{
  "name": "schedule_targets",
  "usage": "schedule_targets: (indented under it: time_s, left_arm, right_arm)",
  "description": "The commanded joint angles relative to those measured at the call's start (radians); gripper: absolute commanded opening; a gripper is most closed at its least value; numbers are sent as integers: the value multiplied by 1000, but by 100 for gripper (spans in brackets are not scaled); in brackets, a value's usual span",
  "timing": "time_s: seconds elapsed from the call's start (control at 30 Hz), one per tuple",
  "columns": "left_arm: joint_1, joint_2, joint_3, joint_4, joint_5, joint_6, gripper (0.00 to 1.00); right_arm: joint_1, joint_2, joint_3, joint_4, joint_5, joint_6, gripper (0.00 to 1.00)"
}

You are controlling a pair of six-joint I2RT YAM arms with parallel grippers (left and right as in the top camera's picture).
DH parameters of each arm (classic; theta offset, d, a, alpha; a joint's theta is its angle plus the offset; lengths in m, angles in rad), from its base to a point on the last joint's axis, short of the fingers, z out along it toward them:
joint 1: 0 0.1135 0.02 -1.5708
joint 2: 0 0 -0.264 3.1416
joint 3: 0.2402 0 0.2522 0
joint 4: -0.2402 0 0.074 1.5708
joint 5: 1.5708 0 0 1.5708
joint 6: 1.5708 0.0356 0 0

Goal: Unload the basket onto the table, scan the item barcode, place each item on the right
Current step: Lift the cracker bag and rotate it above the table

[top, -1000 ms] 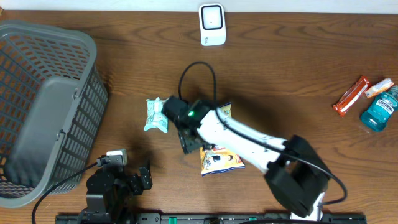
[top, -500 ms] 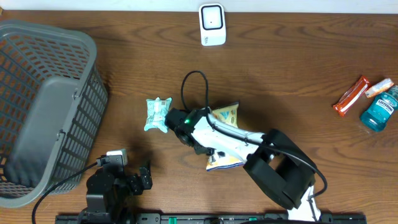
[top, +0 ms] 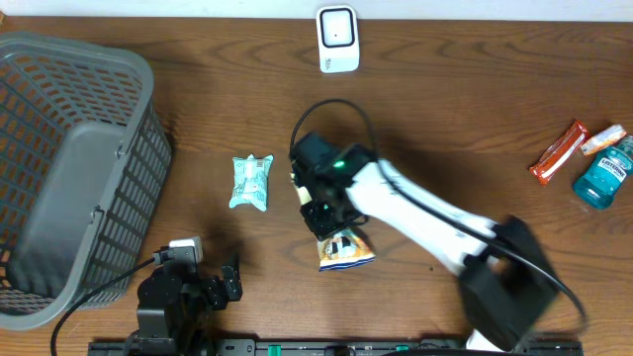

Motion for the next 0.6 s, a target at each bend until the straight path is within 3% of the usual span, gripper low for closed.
schedule_targets:
  time_s: [0.0,0.13,0.33,0.5,0.57]
  left_arm:
    - [-4,0,-18,-45,6,-9,98]
    - [-4,0,-18,-45,6,-9,98]
    - [-4,0,-18,-45,6,-9,98]
    - [-4,0,-18,-45,6,-9,98]
    - [-4,0,-18,-45,6,-9,98]
  right_arm:
    - [-73,-134,2,-28,-498,-247,1]
    - [-120,-180,2,-85,-846,-456,1]
    - [-136,-182,2,-84,-1250,-447,1]
    - [-144,-182,5,-43,-1249,-71,1]
    - [-151,-182,5,-42,-1249,-20,1]
